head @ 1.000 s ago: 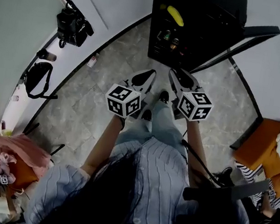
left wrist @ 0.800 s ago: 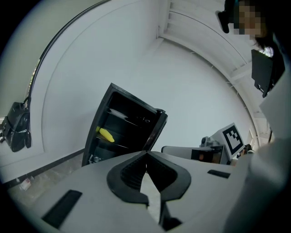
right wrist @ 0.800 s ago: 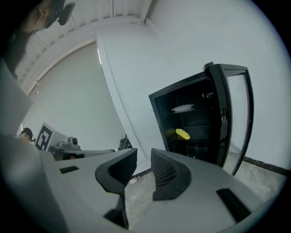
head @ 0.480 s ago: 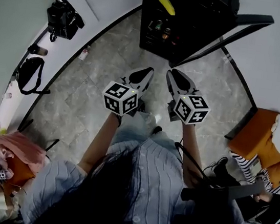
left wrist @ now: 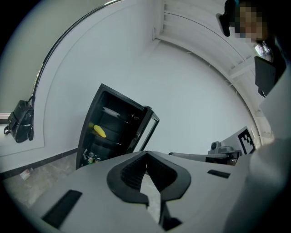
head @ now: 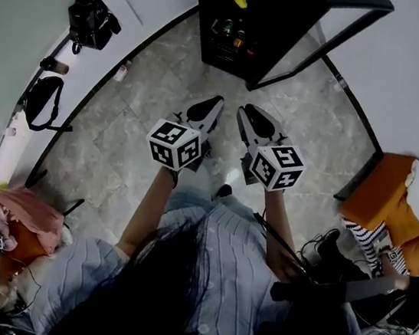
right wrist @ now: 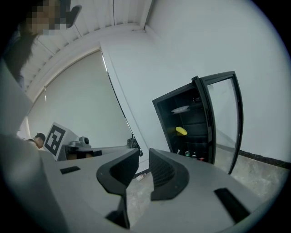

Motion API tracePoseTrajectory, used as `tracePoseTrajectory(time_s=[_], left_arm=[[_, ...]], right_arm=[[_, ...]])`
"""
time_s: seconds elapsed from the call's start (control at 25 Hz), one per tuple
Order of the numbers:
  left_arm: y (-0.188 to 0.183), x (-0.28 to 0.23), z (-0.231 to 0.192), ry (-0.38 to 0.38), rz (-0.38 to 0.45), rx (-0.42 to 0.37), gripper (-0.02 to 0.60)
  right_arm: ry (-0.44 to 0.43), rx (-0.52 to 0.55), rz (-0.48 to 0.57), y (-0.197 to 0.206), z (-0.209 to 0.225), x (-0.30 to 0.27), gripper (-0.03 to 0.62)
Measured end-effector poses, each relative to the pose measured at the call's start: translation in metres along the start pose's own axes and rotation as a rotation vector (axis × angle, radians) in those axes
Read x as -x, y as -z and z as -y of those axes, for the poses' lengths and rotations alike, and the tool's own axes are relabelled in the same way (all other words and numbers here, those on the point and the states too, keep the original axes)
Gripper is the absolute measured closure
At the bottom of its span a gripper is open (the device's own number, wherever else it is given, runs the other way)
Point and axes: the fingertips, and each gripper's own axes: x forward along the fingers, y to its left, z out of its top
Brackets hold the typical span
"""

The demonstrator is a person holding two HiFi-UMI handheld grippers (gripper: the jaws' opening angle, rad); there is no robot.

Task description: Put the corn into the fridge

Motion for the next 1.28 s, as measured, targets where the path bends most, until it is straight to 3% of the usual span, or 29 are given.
tracePoseTrajectory(time_s=[0.64, 1.28], left_arm=[[0.041, 0.058, 0.106, -0.065, 0.068, -0.045, 0.574], [0.072, 0.103, 0.147, -0.084, 0.052, -0.08, 0.574]], right_arm=[[-0.103, 0.014, 0.017, 0.045, -0.026, 0.126, 0.522], [-0.172, 0.026, 0.013, 0.076, -0.069, 0.169, 0.533]])
